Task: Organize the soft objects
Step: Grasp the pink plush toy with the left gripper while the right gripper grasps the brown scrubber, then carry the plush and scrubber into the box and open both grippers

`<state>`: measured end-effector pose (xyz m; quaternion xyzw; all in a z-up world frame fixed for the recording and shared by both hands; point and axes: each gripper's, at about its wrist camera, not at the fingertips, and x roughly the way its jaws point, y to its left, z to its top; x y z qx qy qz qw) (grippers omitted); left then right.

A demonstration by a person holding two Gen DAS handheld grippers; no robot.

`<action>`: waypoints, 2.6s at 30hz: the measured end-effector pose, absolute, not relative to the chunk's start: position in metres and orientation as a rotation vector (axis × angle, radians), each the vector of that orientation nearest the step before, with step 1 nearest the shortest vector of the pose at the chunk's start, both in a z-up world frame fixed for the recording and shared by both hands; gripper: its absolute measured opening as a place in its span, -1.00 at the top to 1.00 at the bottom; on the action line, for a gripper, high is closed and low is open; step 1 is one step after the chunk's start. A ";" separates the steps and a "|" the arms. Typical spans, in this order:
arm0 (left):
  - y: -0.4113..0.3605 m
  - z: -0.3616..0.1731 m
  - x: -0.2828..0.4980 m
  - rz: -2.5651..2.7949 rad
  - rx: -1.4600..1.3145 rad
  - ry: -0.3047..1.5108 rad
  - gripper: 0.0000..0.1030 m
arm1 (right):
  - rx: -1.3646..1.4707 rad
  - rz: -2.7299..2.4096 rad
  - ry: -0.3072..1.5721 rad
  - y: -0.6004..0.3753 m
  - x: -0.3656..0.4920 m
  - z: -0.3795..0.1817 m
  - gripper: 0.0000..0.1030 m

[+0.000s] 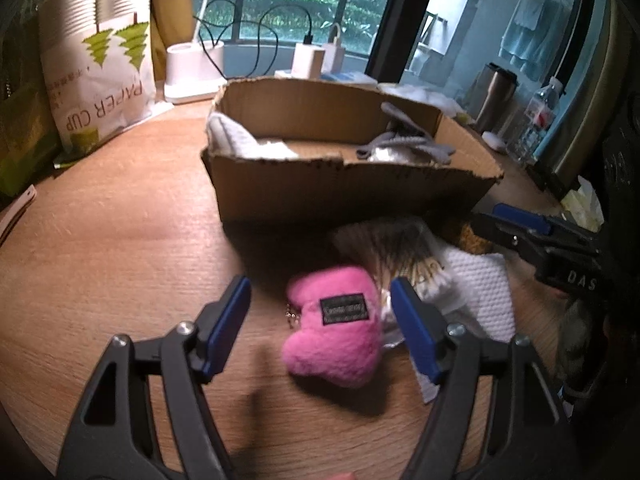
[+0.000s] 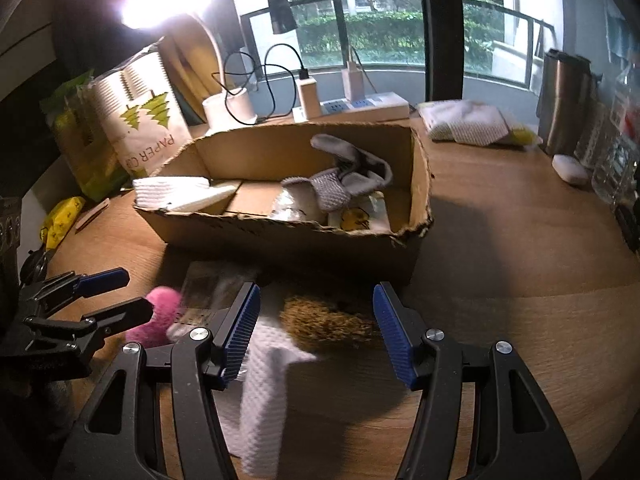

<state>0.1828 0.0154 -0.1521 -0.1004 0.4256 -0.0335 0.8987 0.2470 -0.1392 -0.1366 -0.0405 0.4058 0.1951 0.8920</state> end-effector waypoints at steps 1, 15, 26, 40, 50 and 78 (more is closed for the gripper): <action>0.015 -0.154 0.184 -0.067 -0.208 0.890 -0.43 | -0.081 0.403 0.846 -0.140 0.249 -0.138 -0.21; 0.016 -0.171 0.191 -0.054 -0.216 0.954 -0.40 | -0.088 0.406 0.890 -0.140 0.265 -0.157 -0.24; 0.009 -0.166 0.183 -0.110 -0.201 0.926 0.17 | -0.145 0.398 0.874 -0.133 0.258 -0.161 0.03; 0.022 -0.132 0.173 -0.109 -0.220 0.831 0.17 | -0.139 0.423 0.803 -0.136 0.240 -0.123 0.04; 0.027 -0.109 0.170 -0.113 -0.222 0.770 0.17 | -0.157 0.447 0.737 -0.125 0.231 -0.092 0.04; 0.096 -0.079 0.185 -0.039 -0.249 0.655 0.17 | -0.213 0.507 0.781 -0.047 0.277 -0.093 0.02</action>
